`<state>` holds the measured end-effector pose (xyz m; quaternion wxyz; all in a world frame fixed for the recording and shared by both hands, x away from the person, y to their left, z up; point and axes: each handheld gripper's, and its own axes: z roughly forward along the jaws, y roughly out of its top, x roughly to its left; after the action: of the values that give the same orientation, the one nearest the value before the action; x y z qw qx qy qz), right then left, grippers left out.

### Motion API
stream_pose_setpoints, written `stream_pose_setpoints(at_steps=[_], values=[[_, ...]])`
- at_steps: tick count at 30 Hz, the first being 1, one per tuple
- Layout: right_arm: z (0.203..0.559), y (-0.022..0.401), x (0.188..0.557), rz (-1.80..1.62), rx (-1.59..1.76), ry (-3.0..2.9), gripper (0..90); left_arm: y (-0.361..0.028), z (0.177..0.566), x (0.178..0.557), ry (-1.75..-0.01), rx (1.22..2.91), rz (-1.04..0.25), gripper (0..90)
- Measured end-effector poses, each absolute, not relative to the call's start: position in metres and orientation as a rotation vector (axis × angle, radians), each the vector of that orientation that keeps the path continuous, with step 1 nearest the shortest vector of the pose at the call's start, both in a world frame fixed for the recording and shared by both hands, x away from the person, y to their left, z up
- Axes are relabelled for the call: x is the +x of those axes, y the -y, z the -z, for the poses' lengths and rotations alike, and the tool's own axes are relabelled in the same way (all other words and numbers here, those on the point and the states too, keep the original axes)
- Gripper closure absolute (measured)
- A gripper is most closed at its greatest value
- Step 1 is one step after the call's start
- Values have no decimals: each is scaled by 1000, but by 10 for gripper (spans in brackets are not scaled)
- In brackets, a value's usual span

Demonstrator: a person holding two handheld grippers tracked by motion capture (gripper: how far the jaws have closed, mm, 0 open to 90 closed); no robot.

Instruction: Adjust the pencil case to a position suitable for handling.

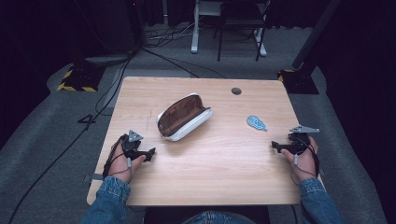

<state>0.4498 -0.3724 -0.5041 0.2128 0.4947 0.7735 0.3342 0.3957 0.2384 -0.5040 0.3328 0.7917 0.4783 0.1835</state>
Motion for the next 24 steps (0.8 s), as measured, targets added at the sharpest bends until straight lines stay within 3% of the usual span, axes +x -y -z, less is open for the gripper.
stream_pose_setpoints(at_steps=[7, 13, 24], values=[[504, 372, 450, -928, 1373, -2147, 88, -245, 499, 396, -1276, 2045, -445, 336], [504, 372, 450, -931, 1369, -2149, 90, -246, 490, 399, -1279, 1960, -388, 368], [504, 372, 450, -933, 1365, -2151, 91, -239, 468, 407, -1224, 1923, -440, 358]])
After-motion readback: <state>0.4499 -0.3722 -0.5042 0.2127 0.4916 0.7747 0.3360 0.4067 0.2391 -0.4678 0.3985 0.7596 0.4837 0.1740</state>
